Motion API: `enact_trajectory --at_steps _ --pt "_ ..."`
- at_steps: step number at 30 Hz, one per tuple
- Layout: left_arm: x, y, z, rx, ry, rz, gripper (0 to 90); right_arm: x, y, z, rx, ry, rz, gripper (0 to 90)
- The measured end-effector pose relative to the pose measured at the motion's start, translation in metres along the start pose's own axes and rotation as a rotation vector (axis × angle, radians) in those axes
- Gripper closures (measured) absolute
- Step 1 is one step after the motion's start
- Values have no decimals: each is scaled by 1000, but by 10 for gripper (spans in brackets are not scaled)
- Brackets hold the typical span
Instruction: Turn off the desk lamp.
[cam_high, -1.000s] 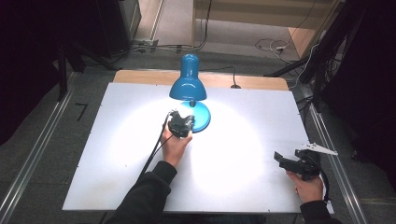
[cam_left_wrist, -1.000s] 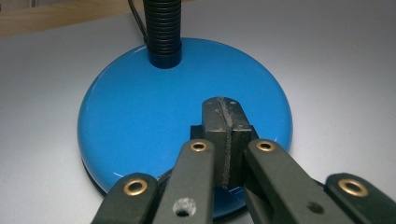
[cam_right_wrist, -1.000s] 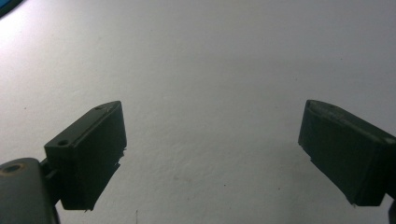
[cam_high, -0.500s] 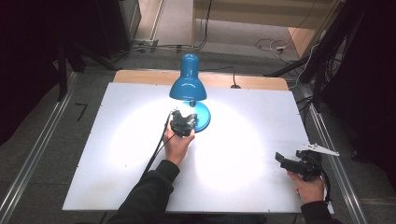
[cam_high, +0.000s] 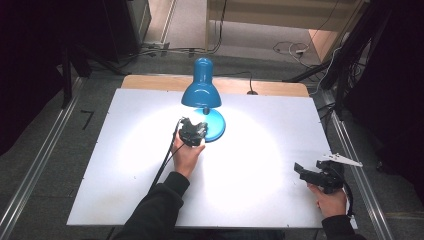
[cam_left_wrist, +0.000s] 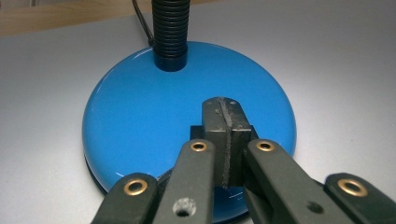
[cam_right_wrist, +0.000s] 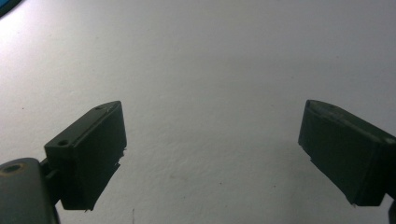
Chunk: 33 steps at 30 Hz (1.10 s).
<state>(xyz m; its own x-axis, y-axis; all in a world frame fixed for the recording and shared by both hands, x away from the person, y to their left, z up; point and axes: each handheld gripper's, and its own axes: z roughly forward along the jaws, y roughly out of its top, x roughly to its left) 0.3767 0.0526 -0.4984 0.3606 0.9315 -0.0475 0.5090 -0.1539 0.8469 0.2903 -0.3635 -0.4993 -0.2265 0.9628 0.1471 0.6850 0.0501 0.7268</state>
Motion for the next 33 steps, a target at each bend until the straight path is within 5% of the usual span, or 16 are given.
enact_trajectory --at_steps 10,13,16,21,26,33 --pt "0 -1 3 4 16 5 900 0 0 0 1 1 -5 64" --pt "4 -1 5 -8 -8 -38 900 1 0 0 2 0 -7 64" --pt "4 0 6 -6 -10 -39 900 -1 0 1 3 1 -3 64" --pt "15 2 -3 -30 -14 -63 900 0 0 0 0 2 -3 64" --pt "41 0 -24 -34 -12 -95 898 0 0 0 0 -1 1 64" --pt "69 -21 -53 -29 -1 -160 604 1 0 1 4 -7 -8 64"
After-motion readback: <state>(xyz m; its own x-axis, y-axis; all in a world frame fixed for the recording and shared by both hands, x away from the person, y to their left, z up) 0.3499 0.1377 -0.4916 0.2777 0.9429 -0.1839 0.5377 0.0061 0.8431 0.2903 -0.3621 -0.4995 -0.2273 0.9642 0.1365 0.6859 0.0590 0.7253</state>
